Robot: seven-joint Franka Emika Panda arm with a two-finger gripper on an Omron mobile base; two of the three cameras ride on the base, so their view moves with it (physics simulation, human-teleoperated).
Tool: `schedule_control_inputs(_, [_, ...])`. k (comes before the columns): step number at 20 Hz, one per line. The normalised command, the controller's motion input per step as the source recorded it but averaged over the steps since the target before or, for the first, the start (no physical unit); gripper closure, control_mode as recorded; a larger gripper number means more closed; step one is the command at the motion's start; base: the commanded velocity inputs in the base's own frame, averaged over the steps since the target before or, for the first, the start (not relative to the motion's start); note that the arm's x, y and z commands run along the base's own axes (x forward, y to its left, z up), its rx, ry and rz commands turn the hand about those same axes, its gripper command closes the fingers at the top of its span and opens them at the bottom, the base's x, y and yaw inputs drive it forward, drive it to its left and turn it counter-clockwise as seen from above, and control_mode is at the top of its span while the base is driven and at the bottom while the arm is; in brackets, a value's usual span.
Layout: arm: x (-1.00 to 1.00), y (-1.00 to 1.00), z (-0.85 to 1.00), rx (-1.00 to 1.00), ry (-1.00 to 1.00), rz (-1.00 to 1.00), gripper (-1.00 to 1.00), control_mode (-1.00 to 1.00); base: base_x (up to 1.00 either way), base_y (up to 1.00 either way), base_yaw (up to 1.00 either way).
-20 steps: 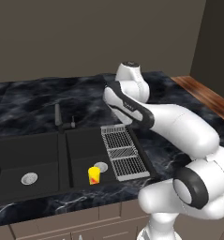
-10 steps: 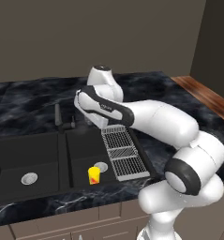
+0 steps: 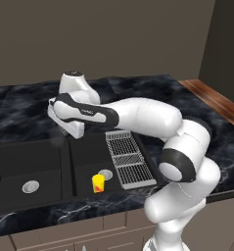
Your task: Move any existing items from the left basin to the right basin for drying. Then move the glass cup from the counter to the left basin of the sink for washing.
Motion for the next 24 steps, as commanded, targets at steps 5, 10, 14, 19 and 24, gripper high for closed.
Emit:
schedule_control_inputs(5, [0.00,0.95,-0.13,-0.02,0.02,0.00,1.00,-1.00,0.00,0.00,0.00])
schedule_control_inputs(10, [-0.06,0.68,-0.26,-0.04,0.05,0.00,1.00,-1.00,0.00,0.00,0.00])
schedule_control_inputs(14, [-0.01,0.43,-0.49,-0.06,0.08,-0.05,1.00,-1.00,0.00,0.00,0.00])
schedule_control_inputs(19, [0.00,0.27,-0.56,-0.04,0.05,-0.11,1.00,-1.00,0.00,0.00,0.00])
schedule_control_inputs(24, [0.00,0.06,-0.44,-0.02,0.00,-0.19,1.00,-1.00,0.00,0.00,0.00])
